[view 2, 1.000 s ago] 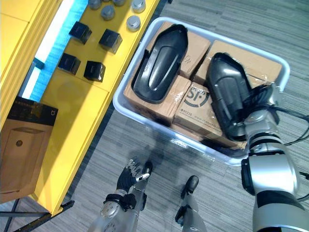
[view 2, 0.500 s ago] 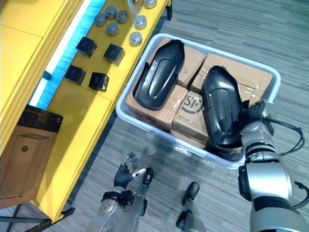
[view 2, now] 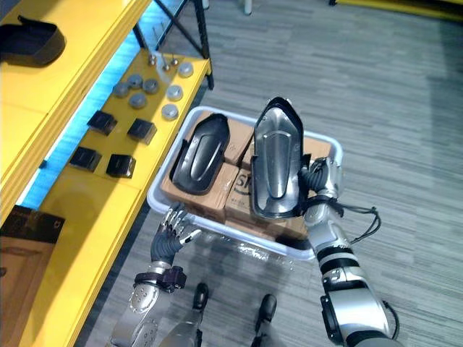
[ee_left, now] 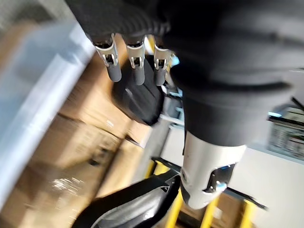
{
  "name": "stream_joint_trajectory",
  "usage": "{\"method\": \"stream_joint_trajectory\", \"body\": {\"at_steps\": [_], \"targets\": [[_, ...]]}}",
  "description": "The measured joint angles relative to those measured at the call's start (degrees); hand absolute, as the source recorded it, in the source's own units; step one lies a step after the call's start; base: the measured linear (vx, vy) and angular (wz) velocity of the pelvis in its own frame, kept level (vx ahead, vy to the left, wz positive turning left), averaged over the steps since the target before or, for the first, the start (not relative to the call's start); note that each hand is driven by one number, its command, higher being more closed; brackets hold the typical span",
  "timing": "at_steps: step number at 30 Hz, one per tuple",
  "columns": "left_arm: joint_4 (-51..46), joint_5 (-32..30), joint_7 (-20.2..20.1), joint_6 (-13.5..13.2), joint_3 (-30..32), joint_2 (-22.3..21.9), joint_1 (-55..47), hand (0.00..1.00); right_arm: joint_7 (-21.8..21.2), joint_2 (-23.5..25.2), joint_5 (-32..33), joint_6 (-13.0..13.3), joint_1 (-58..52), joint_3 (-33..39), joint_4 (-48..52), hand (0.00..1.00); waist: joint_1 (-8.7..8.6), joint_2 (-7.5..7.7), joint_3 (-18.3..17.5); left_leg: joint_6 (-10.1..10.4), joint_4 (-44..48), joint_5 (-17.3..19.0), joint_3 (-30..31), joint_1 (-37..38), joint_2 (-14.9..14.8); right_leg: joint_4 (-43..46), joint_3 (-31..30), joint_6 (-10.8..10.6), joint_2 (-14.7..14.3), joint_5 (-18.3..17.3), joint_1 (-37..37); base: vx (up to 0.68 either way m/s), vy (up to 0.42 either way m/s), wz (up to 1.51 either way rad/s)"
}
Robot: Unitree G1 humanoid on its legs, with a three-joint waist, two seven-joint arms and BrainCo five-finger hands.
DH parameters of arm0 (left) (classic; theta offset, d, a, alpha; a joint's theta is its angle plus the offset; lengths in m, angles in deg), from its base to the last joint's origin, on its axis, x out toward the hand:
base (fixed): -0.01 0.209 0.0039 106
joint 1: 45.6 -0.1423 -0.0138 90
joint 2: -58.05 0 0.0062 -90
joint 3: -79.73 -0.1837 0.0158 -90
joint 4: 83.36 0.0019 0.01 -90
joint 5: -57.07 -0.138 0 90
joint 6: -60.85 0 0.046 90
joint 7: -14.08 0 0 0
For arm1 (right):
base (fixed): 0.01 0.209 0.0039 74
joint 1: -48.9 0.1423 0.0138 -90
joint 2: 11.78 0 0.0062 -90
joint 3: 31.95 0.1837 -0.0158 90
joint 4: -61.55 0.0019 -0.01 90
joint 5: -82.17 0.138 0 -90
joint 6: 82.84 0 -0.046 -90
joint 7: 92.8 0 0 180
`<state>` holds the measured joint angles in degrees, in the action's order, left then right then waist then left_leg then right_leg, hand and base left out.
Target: Walk over and take plastic housings, then place them on the shelf
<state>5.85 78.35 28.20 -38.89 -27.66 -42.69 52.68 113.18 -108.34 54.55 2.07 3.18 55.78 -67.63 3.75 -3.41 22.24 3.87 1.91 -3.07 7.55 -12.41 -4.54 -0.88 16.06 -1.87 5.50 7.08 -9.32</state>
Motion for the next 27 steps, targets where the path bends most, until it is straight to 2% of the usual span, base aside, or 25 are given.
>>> {"method": "stream_joint_trajectory", "body": {"at_steps": [2,6,10,12,14,16,20,21,27], "targets": [[0.09,0.05,0.32,-0.06,-1.29,0.22,2.48,0.00,-0.01,1.96,-0.38,0.00,-2.41,-0.13,3.36,1.00,0.01,0.72,-2.37,0.04,-0.64,-0.03,-1.22,1.28,-0.24,-0.76,-1.16,0.07,-0.26,0.16,0.66,0.03,-0.022,-0.22],[3.91,1.29,0.48,0.02,-3.99,-0.30,6.33,0.00,-0.04,5.07,-2.81,-0.06,-7.03,-0.41,10.63,1.00,-0.36,1.05,-6.02,0.18,-1.18,-0.13,-1.39,2.60,-0.45,-1.93,-1.41,0.10,-0.62,0.19,2.15,0.02,-0.029,-0.07],[10.55,3.21,0.69,2.03,-5.17,-0.57,9.98,0.00,-0.06,9.07,-5.01,-0.07,-9.68,-4.41,18.87,1.00,-2.13,1.83,-8.75,0.29,-2.88,-0.19,-1.91,4.60,-0.98,-2.71,-2.02,0.18,-1.15,0.24,3.34,0.00,-0.022,-0.08],[12.38,3.39,0.81,2.69,-6.08,-0.51,11.08,0.00,-0.06,10.07,-6.20,-0.01,-10.63,-6.62,22.18,1.00,-2.19,2.54,-9.49,0.33,-3.74,-0.17,-2.92,5.66,-1.31,-2.73,-2.91,0.27,-1.40,0.31,3.48,-0.01,-0.007,-0.21],[13.88,4.42,0.98,3.14,-6.96,-0.52,12.18,0.00,-0.05,10.75,-6.89,0.28,-10.89,-8.62,23.41,1.00,-2.68,3.27,-10.34,0.37,-3.82,-0.14,-3.06,5.96,-1.34,-2.76,-3.10,0.29,-1.44,0.33,3.62,-0.03,0.000,-0.11],[14.97,8.42,1.13,3.28,-7.34,-0.43,12.44,0.00,-0.06,11.34,-6.99,0.37,-11.29,-9.22,23.68,1.00,-2.84,3.83,-11.57,0.51,-3.99,-0.03,-3.28,6.21,-1.45,-3.02,-3.28,0.41,-1.57,0.51,3.75,-0.05,0.009,-0.03],[16.14,12.23,1.78,3.57,-8.35,-0.04,12.75,0.00,-0.04,11.67,-6.98,0.82,-13.70,-10.61,24.64,1.00,-2.71,3.85,-12.27,0.76,-4.58,0.15,-3.32,7.41,-1.61,-3.86,-3.32,0.47,-1.81,0.90,5.02,-0.03,0.005,-0.01],[17.22,13.87,2.03,3.66,-8.41,-0.02,13.18,1.00,0.01,11.32,-6.97,0.82,-14.39,-11.59,24.86,1.00,-2.75,3.83,-12.61,0.86,-4.68,0.23,-3.35,7.68,-1.66,-3.88,-3.40,0.47,-1.85,0.89,5.19,-0.07,0.009,-0.03],[18.98,20.88,6.09,3.67,-7.81,1.00,16.31,1.00,1.29,10.82,-6.80,0.88,-17.70,-14.22,28.83,1.00,-2.96,3.85,-13.68,0.95,-4.68,0.25,-2.97,7.63,-1.86,-3.91,-3.07,0.61,-2.05,0.99,5.27,-0.05,-0.001,0.01]]}}
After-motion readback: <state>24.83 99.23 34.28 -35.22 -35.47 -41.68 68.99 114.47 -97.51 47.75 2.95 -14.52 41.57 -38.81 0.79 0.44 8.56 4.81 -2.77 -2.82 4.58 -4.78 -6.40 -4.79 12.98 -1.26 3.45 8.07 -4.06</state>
